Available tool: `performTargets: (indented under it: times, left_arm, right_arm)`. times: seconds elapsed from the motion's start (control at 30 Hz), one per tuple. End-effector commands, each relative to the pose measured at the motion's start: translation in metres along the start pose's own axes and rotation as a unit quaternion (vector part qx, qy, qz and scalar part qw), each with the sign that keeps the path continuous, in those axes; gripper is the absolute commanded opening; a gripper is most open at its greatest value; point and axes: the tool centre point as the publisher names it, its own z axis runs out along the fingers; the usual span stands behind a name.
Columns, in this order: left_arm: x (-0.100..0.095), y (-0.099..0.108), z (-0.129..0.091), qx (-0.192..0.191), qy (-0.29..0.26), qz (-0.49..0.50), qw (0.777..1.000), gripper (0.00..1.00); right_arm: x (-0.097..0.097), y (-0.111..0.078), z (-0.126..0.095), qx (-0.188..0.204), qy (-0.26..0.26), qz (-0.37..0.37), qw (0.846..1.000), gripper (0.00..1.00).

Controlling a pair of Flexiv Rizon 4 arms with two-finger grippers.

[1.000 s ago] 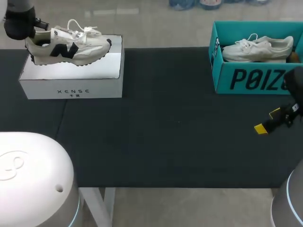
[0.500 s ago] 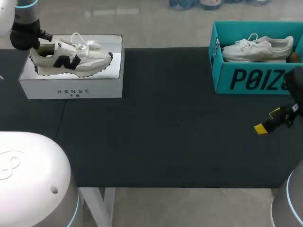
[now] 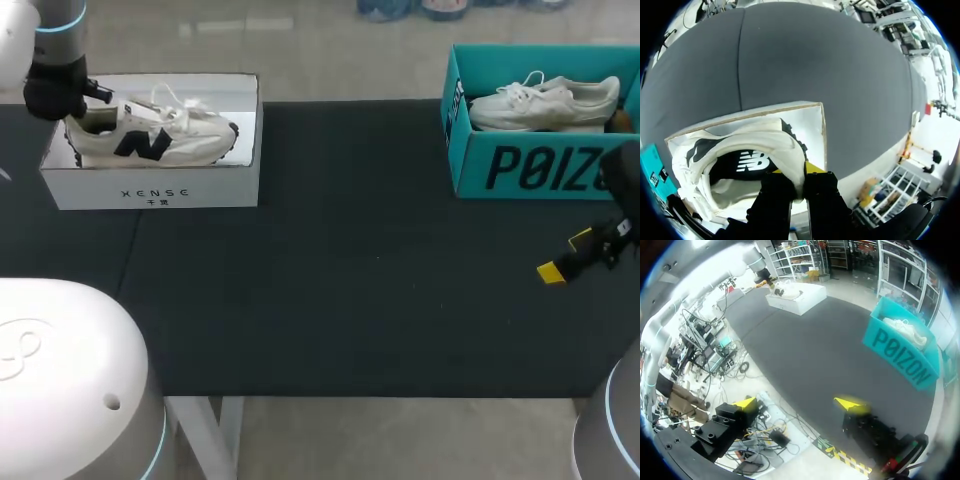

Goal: Take the shoe out of the shoebox, open the shoe tongue, remove and reinsert the insole, then place the shoe into the shoebox

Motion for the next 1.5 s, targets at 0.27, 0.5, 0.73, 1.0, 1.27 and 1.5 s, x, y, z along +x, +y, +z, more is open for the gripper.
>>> performTargets:
  times: [0.27,0.5,0.73,1.0,1.27,1.5]
  left_arm:
    - [-0.007,-0.004,0.011,-0.005,0.009,0.020,1.000,0.00]
    - [-0.010,-0.006,0.024,-0.006,0.012,0.027,1.000,0.00]
    - [-0.006,-0.009,0.035,-0.007,0.017,0.028,0.999,0.00]
    - [-0.005,-0.015,0.048,-0.007,0.021,0.033,0.999,0.00]
    - [-0.008,-0.019,0.056,-0.009,0.026,0.039,0.999,0.00]
    - [-0.007,-0.020,0.061,-0.011,0.038,0.040,0.998,0.00]
  right_arm:
    - [0.001,-0.002,0.000,-0.001,-0.002,0.000,1.000,1.00]
    - [0.001,-0.002,0.000,-0.001,-0.002,0.000,1.000,1.00]
    - [0.001,-0.002,0.000,-0.001,-0.002,0.000,1.000,1.00]
    - [0.001,-0.002,0.000,-0.001,-0.002,0.000,1.000,1.00]
    - [0.001,-0.002,0.000,-0.001,-0.002,0.000,1.000,1.00]
    - [0.001,-0.002,0.000,-0.001,-0.002,0.000,1.000,1.00]
